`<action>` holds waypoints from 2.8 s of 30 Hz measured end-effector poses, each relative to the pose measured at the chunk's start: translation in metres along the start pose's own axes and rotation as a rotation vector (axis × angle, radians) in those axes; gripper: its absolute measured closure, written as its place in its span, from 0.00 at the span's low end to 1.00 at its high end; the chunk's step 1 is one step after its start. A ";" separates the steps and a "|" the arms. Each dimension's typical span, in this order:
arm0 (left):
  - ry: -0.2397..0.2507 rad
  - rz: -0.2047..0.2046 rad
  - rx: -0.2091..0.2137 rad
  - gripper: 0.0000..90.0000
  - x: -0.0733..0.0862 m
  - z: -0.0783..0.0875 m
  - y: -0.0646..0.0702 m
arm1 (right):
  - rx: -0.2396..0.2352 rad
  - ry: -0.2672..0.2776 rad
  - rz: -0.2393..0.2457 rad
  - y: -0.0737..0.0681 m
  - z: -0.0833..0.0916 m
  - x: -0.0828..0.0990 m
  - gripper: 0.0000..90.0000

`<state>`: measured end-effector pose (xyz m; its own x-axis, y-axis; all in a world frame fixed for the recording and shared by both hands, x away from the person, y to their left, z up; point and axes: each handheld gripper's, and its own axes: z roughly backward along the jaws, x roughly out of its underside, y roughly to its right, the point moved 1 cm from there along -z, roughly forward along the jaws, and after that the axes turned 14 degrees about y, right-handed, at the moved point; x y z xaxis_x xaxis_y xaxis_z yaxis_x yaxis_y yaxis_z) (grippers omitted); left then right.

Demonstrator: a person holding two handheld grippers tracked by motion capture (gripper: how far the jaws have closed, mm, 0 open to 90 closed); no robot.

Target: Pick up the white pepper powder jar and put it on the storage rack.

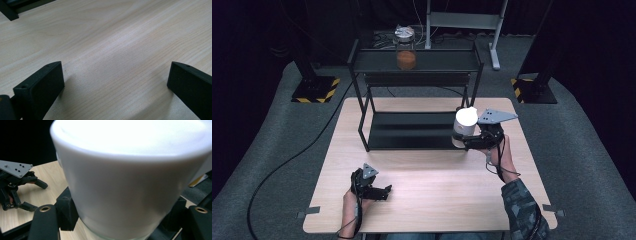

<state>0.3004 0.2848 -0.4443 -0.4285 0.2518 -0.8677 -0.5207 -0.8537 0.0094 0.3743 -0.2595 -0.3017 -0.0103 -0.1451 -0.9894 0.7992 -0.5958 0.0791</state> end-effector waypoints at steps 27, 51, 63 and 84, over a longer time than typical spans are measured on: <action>0.000 0.000 0.000 0.00 0.000 0.000 0.000 | 0.001 0.026 0.045 0.031 0.005 -0.061 0.33; 0.000 0.000 0.000 0.00 0.000 0.000 0.000 | -0.009 0.040 0.064 0.051 -0.004 -0.109 0.33; 0.000 0.003 0.000 0.00 0.000 0.000 0.000 | 0.003 0.043 0.072 0.059 -0.008 -0.132 0.33; -0.002 0.001 0.001 0.00 0.000 0.000 0.000 | -0.003 0.043 0.089 0.075 -0.026 -0.163 0.33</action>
<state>0.3005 0.2848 -0.4441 -0.4301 0.2519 -0.8669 -0.5208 -0.8536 0.0103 0.4517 -0.2599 -0.1373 0.0867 -0.1635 -0.9827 0.7973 -0.5800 0.1668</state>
